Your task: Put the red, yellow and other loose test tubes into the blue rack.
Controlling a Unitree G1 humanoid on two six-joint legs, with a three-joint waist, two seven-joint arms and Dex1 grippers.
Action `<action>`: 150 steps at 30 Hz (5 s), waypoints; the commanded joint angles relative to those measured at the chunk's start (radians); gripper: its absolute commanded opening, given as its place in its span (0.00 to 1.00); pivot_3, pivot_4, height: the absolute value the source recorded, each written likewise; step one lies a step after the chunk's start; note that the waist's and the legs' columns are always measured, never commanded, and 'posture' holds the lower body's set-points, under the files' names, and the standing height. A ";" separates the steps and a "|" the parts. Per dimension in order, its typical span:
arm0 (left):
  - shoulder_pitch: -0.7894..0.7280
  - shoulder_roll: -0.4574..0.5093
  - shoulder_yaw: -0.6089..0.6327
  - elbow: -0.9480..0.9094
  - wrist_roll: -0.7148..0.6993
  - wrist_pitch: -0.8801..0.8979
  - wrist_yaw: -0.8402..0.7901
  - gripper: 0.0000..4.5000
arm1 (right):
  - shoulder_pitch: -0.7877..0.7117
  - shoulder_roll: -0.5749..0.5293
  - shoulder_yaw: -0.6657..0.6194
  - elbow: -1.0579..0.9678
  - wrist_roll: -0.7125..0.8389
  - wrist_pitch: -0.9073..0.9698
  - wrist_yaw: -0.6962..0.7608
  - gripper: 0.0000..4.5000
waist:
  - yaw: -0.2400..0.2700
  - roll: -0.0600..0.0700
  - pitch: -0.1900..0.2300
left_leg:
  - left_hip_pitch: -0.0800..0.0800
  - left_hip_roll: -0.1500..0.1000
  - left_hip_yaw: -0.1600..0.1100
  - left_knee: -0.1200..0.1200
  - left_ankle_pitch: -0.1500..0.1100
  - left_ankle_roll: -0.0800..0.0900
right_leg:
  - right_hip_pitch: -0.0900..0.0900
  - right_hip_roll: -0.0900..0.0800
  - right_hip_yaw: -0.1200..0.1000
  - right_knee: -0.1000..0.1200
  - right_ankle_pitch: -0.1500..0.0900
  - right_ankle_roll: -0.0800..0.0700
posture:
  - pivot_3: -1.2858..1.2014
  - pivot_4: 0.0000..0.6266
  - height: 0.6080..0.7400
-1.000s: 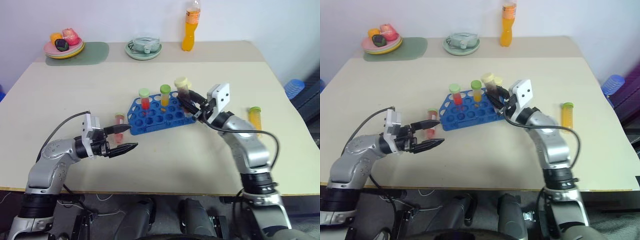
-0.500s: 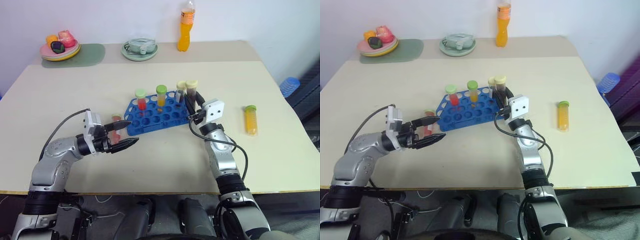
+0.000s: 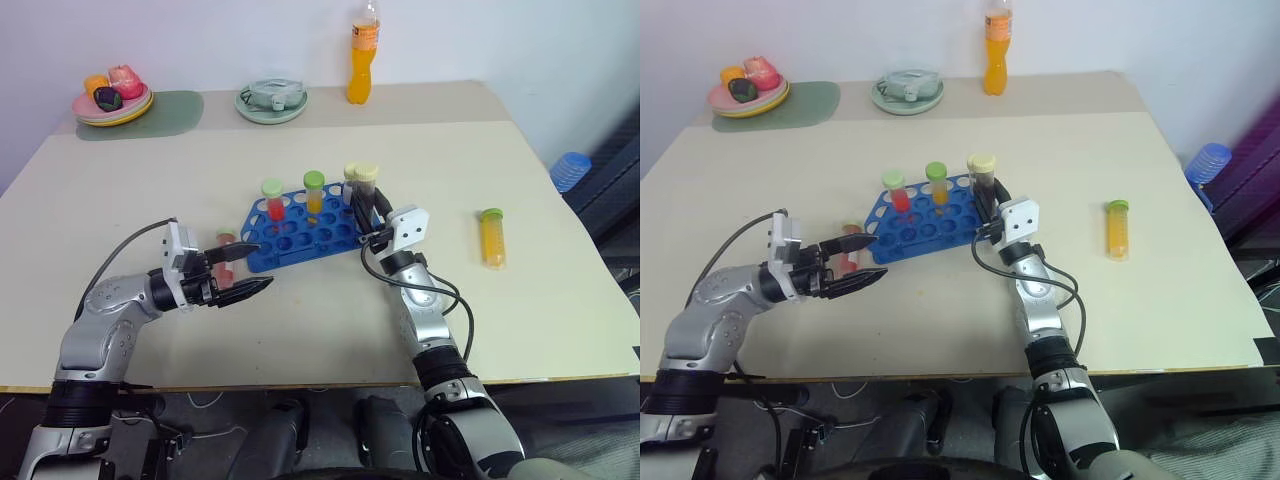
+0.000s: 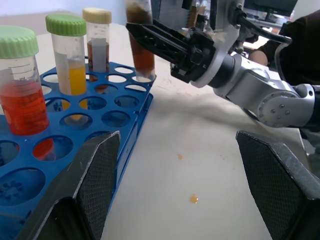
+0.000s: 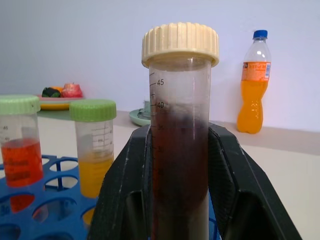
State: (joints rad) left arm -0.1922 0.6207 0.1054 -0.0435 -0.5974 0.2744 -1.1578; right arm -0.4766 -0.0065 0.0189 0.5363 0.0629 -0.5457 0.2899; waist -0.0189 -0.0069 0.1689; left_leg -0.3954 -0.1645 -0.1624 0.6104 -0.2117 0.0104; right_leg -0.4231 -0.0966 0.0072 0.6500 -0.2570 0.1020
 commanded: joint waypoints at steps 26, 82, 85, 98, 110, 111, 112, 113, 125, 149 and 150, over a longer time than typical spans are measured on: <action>0.013 -0.007 0.033 -0.093 -0.020 0.048 0.054 0.85 | 0.027 -0.074 -0.004 -0.076 -0.047 0.001 -0.006 0.98 | 0.008 -0.008 -0.004 | 0.005 0.008 0.013 -0.002 -0.002 -0.001 | -0.001 0.009 0.012 -0.001 0.003 -0.004 | 0.52 0.24 1.00; -0.015 -0.064 -0.060 -0.044 0.030 -0.004 -0.012 0.85 | -0.587 -0.762 0.170 0.278 -0.056 1.442 0.581 0.18 | 0.003 -0.004 0.000 | -0.012 0.014 0.025 0.006 -0.005 0.001 | -0.011 0.009 0.015 -0.004 0.006 -0.004 | 0.52 0.24 1.00; -0.009 -0.060 -0.052 -0.035 0.028 -0.010 -0.018 0.85 | -0.365 -0.855 0.105 -0.161 0.102 1.463 0.782 0.18 | 0.006 -0.003 0.000 | -0.013 0.014 0.025 0.006 -0.006 0.001 | -0.011 0.009 0.014 -0.004 0.006 -0.004 | 0.52 0.24 1.00; -0.060 -0.034 -0.053 0.024 0.031 -0.023 -0.076 0.85 | 0.146 -0.671 -0.087 -1.011 0.448 1.401 0.714 0.18 | 0.009 -0.003 0.000 | -0.013 0.016 0.024 0.014 -0.009 0.004 | -0.008 0.009 0.014 -0.004 0.006 -0.004 | 0.52 0.24 1.00; -0.060 -0.036 -0.031 -0.020 0.003 0.023 -0.033 0.85 | 0.043 -0.225 0.079 -0.654 0.178 0.694 0.419 0.18 | 0.007 -0.004 0.000 | -0.012 0.015 0.025 0.014 -0.009 0.004 | -0.008 0.010 0.014 -0.003 0.006 -0.003 | 0.52 0.24 1.00; -0.058 -0.036 -0.030 -0.027 0.002 0.026 -0.027 0.85 | 0.035 -0.197 0.082 -0.619 0.164 0.648 0.402 0.18 | 0.007 -0.004 0.000 | -0.012 0.015 0.025 0.014 -0.009 0.004 | -0.008 0.010 0.014 -0.003 0.006 -0.003 | 0.52 0.24 1.00; -0.053 -0.038 -0.025 -0.035 -0.004 0.034 -0.017 0.85 | 0.031 -0.169 0.086 -0.588 0.158 0.606 0.389 0.18 | 0.007 -0.004 0.000 | -0.012 0.015 0.025 0.014 -0.009 0.004 | -0.008 0.010 0.014 -0.002 0.006 -0.003 | 0.52 0.24 1.00; -0.051 -0.040 -0.020 -0.040 -0.009 0.040 -0.007 0.85 | 0.027 -0.143 0.087 -0.558 0.153 0.568 0.377 0.18 | 0.006 -0.004 0.000 | -0.012 0.015 0.025 0.014 -0.009 0.003 | -0.009 0.011 0.014 -0.002 0.006 -0.003 | 0.52 0.24 1.00; -0.022 -0.028 0.002 -0.073 -0.025 0.062 0.033 0.85 | -0.038 0.017 0.115 -0.162 0.074 0.198 0.323 0.18 | 0.000 -0.003 0.000 | -0.010 0.016 0.024 0.012 -0.006 -0.003 | -0.009 0.014 0.015 -0.001 0.007 -0.004 | 0.52 0.24 1.00; 0.045 -0.012 0.062 -0.014 -0.019 -0.001 -0.008 0.85 | -0.095 0.060 0.076 0.100 0.073 -0.005 0.240 0.18 | 0.000 -0.003 0.000 | 0.005 0.018 0.025 0.003 -0.007 -0.003 | -0.003 0.016 0.018 -0.002 0.007 -0.006 | 0.52 0.24 1.00; 0.044 -0.013 0.061 -0.011 -0.019 -0.003 -0.009 0.85 | -0.094 0.060 0.079 0.099 0.072 -0.006 0.242 0.18 | 0.000 -0.003 0.000 | 0.005 0.018 0.025 0.003 -0.007 -0.003 | -0.003 0.016 0.018 -0.002 0.007 -0.006 | 0.52 0.24 1.00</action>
State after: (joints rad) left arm -0.1497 0.5982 0.1388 -0.0475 -0.6108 0.2913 -1.1582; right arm -0.5840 0.0501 0.1003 0.6501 0.1320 -0.5508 0.5254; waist -0.0193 -0.0096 0.1685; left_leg -0.3906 -0.1466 -0.1379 0.6131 -0.2186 0.0079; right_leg -0.4262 -0.0806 0.0249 0.6478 -0.2496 0.0960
